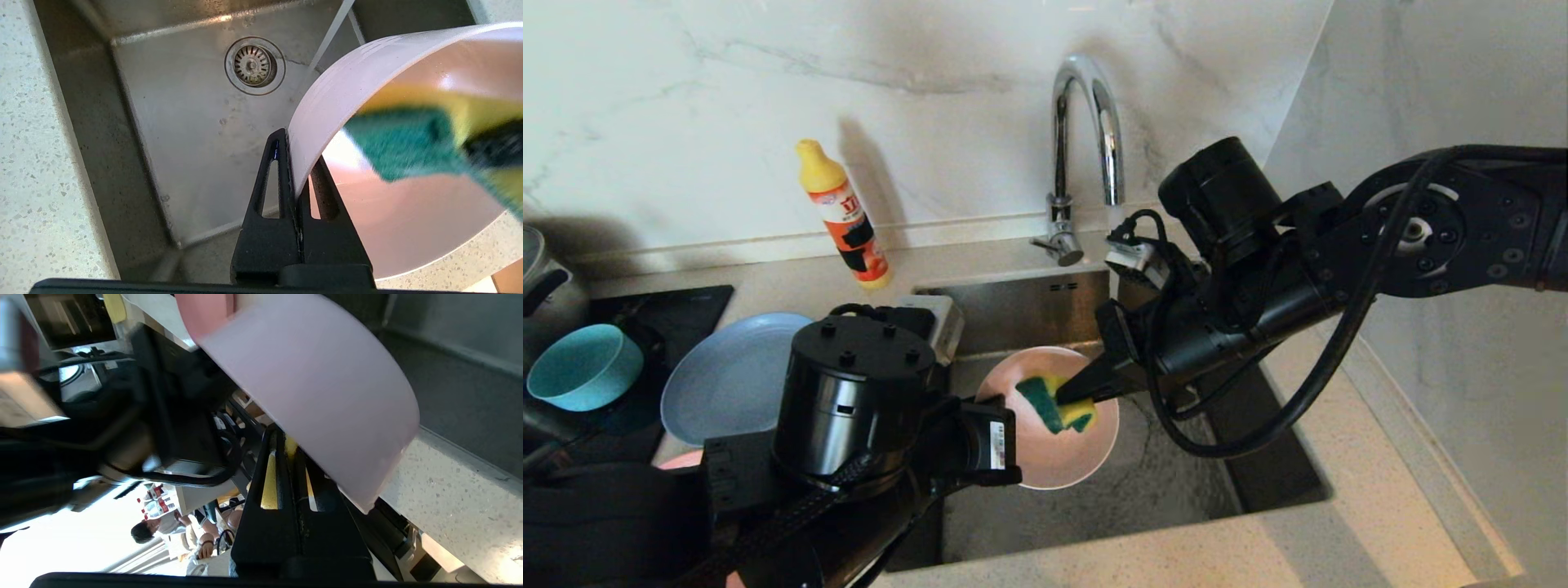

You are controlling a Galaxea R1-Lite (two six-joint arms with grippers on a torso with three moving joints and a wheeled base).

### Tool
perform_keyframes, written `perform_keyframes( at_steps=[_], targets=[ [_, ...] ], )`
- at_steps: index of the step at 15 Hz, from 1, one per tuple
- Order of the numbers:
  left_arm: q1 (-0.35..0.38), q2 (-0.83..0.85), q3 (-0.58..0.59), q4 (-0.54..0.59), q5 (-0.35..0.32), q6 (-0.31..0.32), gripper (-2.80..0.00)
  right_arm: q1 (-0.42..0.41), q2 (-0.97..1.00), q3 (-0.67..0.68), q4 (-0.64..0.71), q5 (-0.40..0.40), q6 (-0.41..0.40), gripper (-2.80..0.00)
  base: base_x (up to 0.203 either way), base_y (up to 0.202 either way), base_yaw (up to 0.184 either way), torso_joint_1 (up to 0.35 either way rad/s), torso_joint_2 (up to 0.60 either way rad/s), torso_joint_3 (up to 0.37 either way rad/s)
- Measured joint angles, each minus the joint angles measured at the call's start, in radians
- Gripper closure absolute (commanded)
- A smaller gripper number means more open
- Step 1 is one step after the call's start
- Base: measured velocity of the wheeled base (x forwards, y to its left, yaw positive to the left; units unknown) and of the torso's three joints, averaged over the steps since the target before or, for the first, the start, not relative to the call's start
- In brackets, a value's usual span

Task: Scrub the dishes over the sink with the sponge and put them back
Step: Wipe the bowl

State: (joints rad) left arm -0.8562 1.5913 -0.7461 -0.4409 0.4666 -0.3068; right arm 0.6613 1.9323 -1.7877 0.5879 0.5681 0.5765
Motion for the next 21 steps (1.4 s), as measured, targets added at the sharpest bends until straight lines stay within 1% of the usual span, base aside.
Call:
perform_keyframes(
  at_steps=[3,5,8,14,18,21],
  targets=[
    [0.0,0.013,0.022,-0.055,0.003,0.001,0.0,0.001,0.0,-0.029,0.015,-0.003,0.001,0.0,0.0,0.0,0.0,0.0,0.0,0.0],
    [0.0,0.026,0.031,-0.09,0.004,0.001,0.0,0.001,-0.001,-0.032,0.025,-0.028,0.0,0.0,0.0,0.0,0.0,0.0,0.0,0.0],
    [0.001,0.031,0.032,-0.096,0.005,0.002,0.0,-0.005,-0.009,-0.034,0.055,-0.056,-0.001,0.0,0.0,0.0,0.0,0.0,0.0,0.0],
    [0.002,0.02,0.031,-0.096,0.006,0.006,0.0,-0.021,-0.029,-0.029,0.109,-0.058,-0.001,0.0,0.0,0.0,0.0,0.0,0.0,0.0],
    [0.009,0.011,0.02,-0.096,0.006,0.014,0.0,-0.006,-0.035,-0.004,0.152,-0.057,-0.003,0.0,0.0,0.0,0.0,0.0,0.0,0.0],
    [0.012,0.01,0.011,-0.096,0.006,0.014,0.0,0.029,-0.024,0.014,0.158,-0.056,-0.006,0.0,0.0,0.0,0.0,0.0,0.0,0.0]
  ],
)
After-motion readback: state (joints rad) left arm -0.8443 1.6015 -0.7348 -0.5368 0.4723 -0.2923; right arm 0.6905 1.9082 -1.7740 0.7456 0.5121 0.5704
